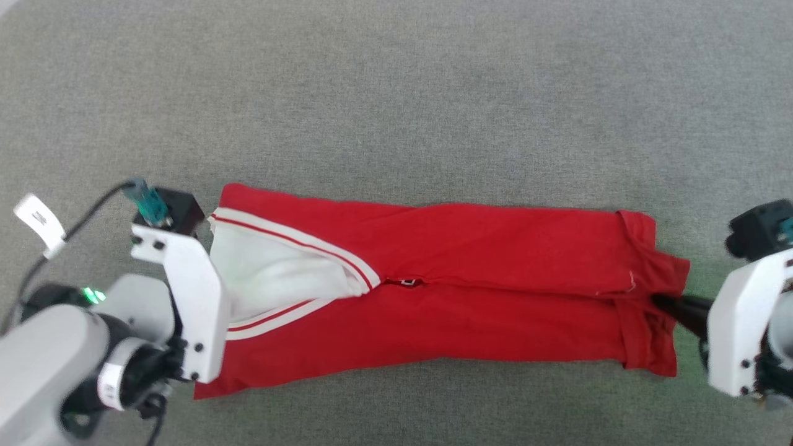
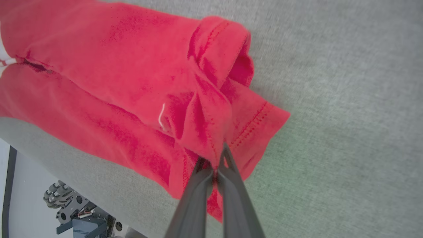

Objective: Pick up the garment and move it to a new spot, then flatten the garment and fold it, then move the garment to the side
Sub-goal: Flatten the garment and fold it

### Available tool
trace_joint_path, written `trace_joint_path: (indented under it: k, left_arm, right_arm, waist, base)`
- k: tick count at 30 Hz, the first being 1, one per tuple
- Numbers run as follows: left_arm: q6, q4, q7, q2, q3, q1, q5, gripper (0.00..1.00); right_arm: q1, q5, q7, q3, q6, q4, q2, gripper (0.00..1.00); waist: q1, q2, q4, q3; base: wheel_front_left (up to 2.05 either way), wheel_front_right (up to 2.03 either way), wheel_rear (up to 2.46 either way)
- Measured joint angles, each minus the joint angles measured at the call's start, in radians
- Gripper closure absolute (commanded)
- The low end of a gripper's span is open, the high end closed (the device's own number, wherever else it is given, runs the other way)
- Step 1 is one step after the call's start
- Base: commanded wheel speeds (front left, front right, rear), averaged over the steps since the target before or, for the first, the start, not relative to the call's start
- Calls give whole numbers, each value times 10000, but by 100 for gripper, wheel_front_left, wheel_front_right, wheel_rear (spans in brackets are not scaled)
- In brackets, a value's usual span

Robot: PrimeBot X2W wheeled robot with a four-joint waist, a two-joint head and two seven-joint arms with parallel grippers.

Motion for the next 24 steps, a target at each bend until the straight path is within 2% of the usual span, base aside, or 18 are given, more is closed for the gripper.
trace_joint_path:
  k: [2,3,4,5,6,7,13,24]
  left_arm:
    - [-65,376,-290,-284,-29,326,-180,100]
    - [-184,568,-493,-378,-27,418,-199,78]
    - [-322,786,-675,-495,-15,463,-215,69]
    - [-449,943,-855,-581,-8,481,-224,46]
    - [-585,1083,-1066,-619,35,508,-222,46]
    - [-673,1204,-1337,-665,119,529,-217,0]
    - [-959,1346,-2637,-715,662,850,-226,0]
    - [-1505,984,-5871,-625,1524,1929,167,0]
  right_arm:
    - [65,-130,-138,219,0,215,73,99]
    - [59,-128,-295,364,0,274,105,69]
    - [51,-105,-518,577,0,314,84,31]
    - [44,-96,-713,754,2,407,54,0]
    - [40,-61,-892,878,0,527,0,0]
    - [49,-40,-997,970,0,621,-69,0]
    - [315,242,-1448,993,0,698,-343,0]
    - [667,163,-1450,-401,0,709,-173,0]
  waist:
    - [0,0,1,-55]
    - [0,0,0,-81]
    - [0,0,0,-114]
    - [0,0,1,-149]
    - [0,0,-2,-189]
    - [0,0,-5,-237]
    - [0,0,36,-562]
    - [0,0,287,-886]
  base:
    - [0,0,0]
    - [0,0,0]
    - [0,0,0]
    - [0,0,0]
    - [0,0,0]
    - [0,0,0]
    - [0,0,0]
    - [0,0,0]
